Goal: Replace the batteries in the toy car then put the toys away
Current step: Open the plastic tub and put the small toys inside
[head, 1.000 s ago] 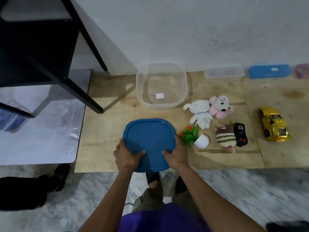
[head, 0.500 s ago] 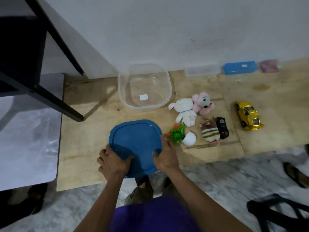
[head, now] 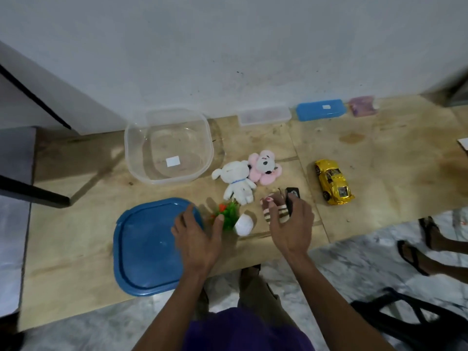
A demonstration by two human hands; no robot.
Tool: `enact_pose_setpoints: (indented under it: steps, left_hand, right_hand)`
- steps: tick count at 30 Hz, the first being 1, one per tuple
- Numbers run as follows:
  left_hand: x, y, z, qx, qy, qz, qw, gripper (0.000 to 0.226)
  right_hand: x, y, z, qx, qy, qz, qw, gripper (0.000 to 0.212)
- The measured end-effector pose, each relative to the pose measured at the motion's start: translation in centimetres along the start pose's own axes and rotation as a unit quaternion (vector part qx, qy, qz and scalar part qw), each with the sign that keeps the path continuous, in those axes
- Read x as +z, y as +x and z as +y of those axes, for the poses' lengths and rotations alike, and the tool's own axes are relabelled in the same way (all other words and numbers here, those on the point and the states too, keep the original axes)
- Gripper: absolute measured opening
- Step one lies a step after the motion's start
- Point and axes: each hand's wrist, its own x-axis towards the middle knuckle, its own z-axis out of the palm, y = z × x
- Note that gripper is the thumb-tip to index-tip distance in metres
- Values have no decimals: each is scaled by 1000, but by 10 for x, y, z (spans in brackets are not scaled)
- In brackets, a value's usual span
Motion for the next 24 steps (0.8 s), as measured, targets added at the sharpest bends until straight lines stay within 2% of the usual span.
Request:
enact_pose_setpoints:
  steps: [2,6,9,12,18,24]
  left_hand:
    - [21,-8,19,-14,-10,-10,1000,80]
    - [68,-17,45,-71,5,6,997,78]
    - [99,-13,58,-153,24,26,988,77]
    - [120,-8,60,-193,21,51,980,72]
    - [138,2,67,-168,7,101,981,56]
    - [137,6,62,-156,-25,141,977,41]
  right_hand:
    - [0,18,15,26,-54,-15,998,72]
    - [12,41,32,45,-92,-133,986,93]
    - [26,46,35,10,-123,-163,979,92]
    - [33,45,35,-36,-170,-150,973,84]
    - [38,50,42,-61,-168,-146,973,77]
    - [39,51,35,-52,-139,-177,973,85]
